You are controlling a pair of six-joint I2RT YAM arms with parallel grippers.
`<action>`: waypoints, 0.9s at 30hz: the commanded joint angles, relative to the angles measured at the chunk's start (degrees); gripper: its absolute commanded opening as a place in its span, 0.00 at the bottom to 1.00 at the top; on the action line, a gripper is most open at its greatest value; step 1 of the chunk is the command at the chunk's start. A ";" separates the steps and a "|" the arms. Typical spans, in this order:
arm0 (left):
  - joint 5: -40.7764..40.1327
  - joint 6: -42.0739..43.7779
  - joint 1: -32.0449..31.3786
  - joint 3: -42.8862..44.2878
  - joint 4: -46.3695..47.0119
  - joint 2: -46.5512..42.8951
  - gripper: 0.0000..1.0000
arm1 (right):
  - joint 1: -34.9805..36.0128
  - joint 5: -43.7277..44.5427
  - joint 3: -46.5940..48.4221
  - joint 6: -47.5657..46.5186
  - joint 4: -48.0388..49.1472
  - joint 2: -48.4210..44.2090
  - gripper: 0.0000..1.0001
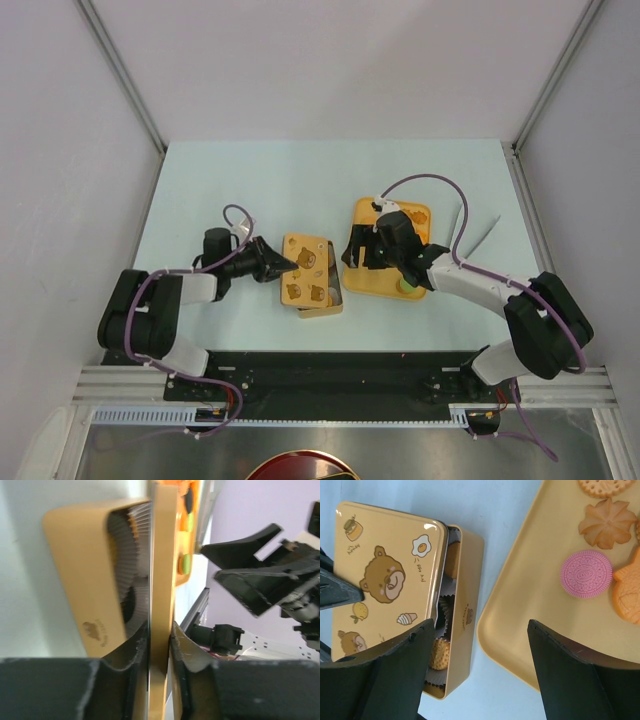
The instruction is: Pack the cookies
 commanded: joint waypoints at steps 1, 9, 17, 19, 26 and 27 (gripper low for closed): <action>-2.12 3.94 -0.47 2.16 -7.57 2.38 0.26 | -0.05 -0.35 0.28 -0.18 2.58 0.25 0.80; -4.05 7.72 -1.00 5.06 -13.99 3.08 0.36 | 0.12 -0.61 0.55 -0.09 2.66 0.96 0.80; -8.18 12.20 -1.44 7.70 -21.99 3.08 0.43 | 0.21 -0.70 0.81 -0.09 2.75 1.75 0.80; -9.24 13.43 -1.53 8.75 -24.71 3.17 0.45 | 0.21 -0.70 0.64 0.08 2.93 1.92 0.80; -10.29 15.10 -1.53 11.74 -28.76 2.47 0.48 | 0.48 -0.70 0.37 0.26 2.93 2.10 0.80; -10.56 15.45 -1.53 12.70 -29.46 2.12 0.48 | 0.56 -0.61 0.37 0.17 3.01 2.10 0.80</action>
